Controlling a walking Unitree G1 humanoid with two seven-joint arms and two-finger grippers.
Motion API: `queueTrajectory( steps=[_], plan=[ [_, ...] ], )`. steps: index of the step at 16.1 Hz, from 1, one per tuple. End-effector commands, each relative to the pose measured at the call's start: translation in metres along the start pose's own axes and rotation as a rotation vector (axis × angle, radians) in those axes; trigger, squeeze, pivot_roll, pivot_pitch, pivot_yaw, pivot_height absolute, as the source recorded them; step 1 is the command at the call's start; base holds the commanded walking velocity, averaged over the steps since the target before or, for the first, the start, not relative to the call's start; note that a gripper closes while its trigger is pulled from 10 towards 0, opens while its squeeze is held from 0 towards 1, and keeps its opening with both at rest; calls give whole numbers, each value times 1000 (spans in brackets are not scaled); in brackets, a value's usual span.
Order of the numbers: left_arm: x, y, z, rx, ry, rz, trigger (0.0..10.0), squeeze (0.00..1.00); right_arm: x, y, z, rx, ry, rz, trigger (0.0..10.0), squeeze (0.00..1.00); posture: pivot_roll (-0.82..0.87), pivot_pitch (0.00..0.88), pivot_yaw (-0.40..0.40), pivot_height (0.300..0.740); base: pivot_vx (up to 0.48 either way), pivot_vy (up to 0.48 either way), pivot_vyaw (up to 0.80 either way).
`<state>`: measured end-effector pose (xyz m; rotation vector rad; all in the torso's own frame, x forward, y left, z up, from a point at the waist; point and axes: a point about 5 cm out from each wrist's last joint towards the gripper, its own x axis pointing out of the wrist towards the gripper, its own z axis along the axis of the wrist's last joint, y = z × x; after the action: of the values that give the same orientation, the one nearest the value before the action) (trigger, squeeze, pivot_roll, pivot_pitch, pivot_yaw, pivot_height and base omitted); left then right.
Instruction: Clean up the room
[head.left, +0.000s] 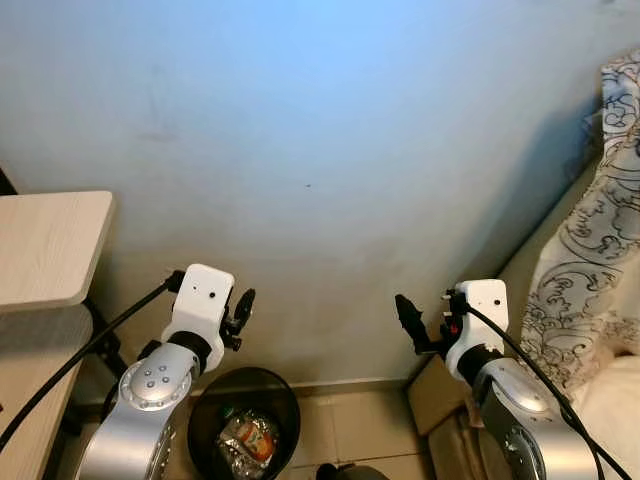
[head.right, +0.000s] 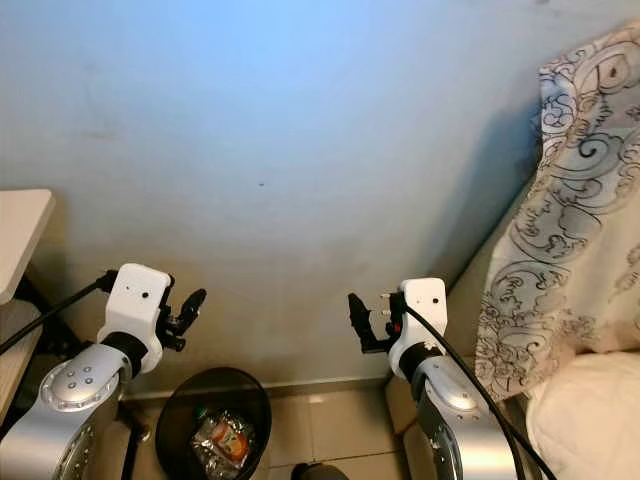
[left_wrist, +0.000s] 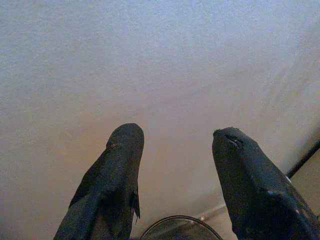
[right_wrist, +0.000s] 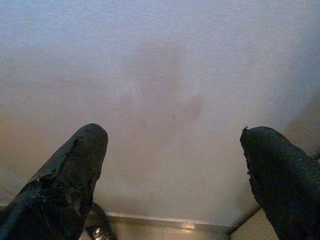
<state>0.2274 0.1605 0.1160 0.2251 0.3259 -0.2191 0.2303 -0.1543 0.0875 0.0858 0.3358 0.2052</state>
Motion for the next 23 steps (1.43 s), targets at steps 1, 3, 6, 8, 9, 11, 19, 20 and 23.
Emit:
queueTrajectory(
  steps=[1,3,6,8,9,11,19,20,23],
  plan=[
    [1,-2,-1,-3,14,-3,10000,0,1,-5,1,4,-6,-25,10000,0,-57,0,-54,740,0,0,-744],
    [1,-2,1,19,0,-2,10000,0,1,-6,-1,26,-2,-28,10000,0,-44,0,-61,740,0,0,-734],
    [0,-3,2,13,-5,-5,10000,0,-1,-5,-4,44,-8,-45,10000,0,-48,0,-56,740,0,0,-737],
    [-1,0,0,-17,14,17,10000,0,-2,-4,-6,48,-1,-44,10000,0,-50,0,-56,740,0,0,-747],
    [-1,1,0,-12,10,23,10000,0,-2,-4,-6,47,0,-47,10000,0,-44,0,-60,740,0,0,-750],
    [-1,4,2,5,0,30,10000,0,-1,-4,-4,29,-7,-51,10000,0,-49,0,-62,740,0,0,-750],
    [1,5,7,-137,6,26,10000,0,0,-3,-4,90,5,-44,10000,0,-49,0,-66,740,0,0,-755],
    [1,6,8,-136,4,25,10000,0,0,-3,-4,89,6,-45,10000,0,-50,0,-66,740,0,0,-769],
    [-1,7,8,-156,11,35,10000,0,-2,-4,-4,75,9,-52,10000,0,-49,0,-65,740,0,0,-771]
  ],
)
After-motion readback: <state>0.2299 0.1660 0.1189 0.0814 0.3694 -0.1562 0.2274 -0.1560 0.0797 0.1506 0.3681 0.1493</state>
